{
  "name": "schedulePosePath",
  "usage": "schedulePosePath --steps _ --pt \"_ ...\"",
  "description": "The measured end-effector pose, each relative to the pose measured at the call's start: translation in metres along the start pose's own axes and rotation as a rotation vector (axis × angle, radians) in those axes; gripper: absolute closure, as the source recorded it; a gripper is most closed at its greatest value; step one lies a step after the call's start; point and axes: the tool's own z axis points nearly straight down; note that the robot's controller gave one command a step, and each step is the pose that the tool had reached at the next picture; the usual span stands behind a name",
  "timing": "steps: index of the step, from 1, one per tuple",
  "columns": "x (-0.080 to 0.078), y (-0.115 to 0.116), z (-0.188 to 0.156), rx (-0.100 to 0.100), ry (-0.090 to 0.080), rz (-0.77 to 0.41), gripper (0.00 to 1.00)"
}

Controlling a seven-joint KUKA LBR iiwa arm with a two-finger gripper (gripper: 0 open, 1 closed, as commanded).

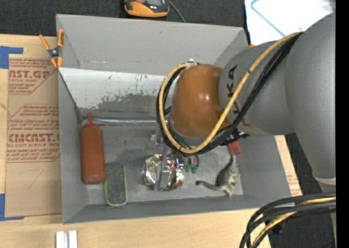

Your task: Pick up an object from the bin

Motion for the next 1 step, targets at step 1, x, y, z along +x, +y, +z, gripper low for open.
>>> schedulePosePath --steps 1 --pt "0.0 0.0 0.0 0.0 0.0 0.0 0.0"
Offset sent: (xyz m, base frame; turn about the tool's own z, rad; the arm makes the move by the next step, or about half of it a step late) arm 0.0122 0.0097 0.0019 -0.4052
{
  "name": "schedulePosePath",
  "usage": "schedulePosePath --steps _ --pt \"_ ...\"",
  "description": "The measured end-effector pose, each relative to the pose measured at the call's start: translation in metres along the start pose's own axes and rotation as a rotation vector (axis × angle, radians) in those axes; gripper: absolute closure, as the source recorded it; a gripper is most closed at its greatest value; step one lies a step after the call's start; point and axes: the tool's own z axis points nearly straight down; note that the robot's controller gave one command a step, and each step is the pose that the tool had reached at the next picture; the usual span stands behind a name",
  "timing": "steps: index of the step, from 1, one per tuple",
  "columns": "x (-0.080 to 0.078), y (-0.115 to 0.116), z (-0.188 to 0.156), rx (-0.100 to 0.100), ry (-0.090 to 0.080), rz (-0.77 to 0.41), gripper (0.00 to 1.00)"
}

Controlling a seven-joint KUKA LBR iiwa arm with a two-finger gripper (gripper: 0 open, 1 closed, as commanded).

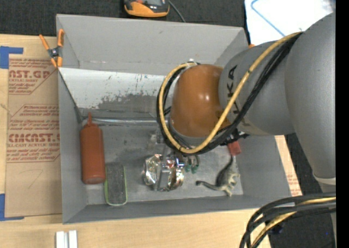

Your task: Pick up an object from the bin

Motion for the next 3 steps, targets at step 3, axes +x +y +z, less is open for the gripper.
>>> schedulePosePath --steps 3 --pt "-0.011 0.009 -0.049 -0.002 -0.013 -0.123 0.0"
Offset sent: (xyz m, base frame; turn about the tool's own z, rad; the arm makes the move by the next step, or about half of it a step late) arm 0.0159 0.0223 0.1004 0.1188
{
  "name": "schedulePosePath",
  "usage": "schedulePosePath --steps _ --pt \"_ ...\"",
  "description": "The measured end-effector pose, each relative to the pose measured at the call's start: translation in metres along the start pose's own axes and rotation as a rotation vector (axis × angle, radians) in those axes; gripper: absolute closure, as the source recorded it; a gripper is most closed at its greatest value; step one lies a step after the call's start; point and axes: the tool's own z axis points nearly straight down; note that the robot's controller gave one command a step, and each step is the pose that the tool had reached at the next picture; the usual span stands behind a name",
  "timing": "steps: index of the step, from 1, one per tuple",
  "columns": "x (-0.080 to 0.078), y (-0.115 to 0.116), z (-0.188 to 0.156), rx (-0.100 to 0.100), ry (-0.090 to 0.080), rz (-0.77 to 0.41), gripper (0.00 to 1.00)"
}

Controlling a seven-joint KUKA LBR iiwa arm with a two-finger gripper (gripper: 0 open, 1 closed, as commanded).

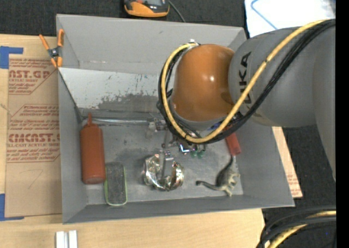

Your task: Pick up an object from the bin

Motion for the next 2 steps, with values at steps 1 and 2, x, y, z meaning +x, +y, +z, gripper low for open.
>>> schedulePosePath --steps 1,2 --pt "-0.002 0.014 0.037 0.001 0.004 -0.049 0.0" --pt "0.028 -0.021 0.12 0.001 0.008 0.056 0.0"
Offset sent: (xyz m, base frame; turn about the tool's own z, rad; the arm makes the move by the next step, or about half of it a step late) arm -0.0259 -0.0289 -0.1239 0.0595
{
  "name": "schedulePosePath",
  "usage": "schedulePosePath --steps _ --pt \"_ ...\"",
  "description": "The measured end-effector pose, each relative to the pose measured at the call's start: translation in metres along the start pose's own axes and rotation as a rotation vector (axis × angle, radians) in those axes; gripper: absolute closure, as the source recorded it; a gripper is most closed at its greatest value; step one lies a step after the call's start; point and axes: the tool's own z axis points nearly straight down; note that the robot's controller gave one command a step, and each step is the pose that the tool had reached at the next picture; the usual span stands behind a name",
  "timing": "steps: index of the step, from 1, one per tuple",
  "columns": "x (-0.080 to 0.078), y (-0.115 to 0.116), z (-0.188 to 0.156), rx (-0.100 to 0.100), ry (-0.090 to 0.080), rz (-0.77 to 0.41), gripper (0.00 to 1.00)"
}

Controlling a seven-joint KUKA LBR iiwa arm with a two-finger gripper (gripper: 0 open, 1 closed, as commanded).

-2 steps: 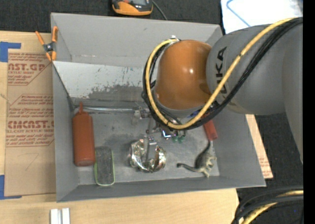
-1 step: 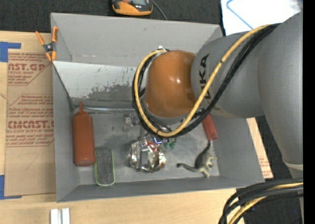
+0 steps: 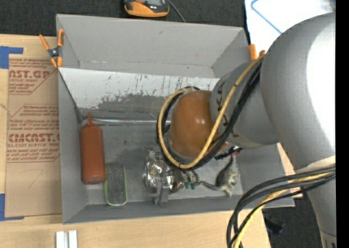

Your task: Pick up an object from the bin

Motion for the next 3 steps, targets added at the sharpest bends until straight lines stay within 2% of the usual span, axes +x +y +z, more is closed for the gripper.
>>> schedulePosePath --steps 1,2,3 --pt "-0.002 0.005 0.009 0.002 -0.013 -0.05 0.0" --pt "-0.003 0.008 -0.012 -0.001 0.0 -0.109 0.0" --pt "-0.005 -0.011 -0.043 -0.001 -0.01 -0.09 0.0"
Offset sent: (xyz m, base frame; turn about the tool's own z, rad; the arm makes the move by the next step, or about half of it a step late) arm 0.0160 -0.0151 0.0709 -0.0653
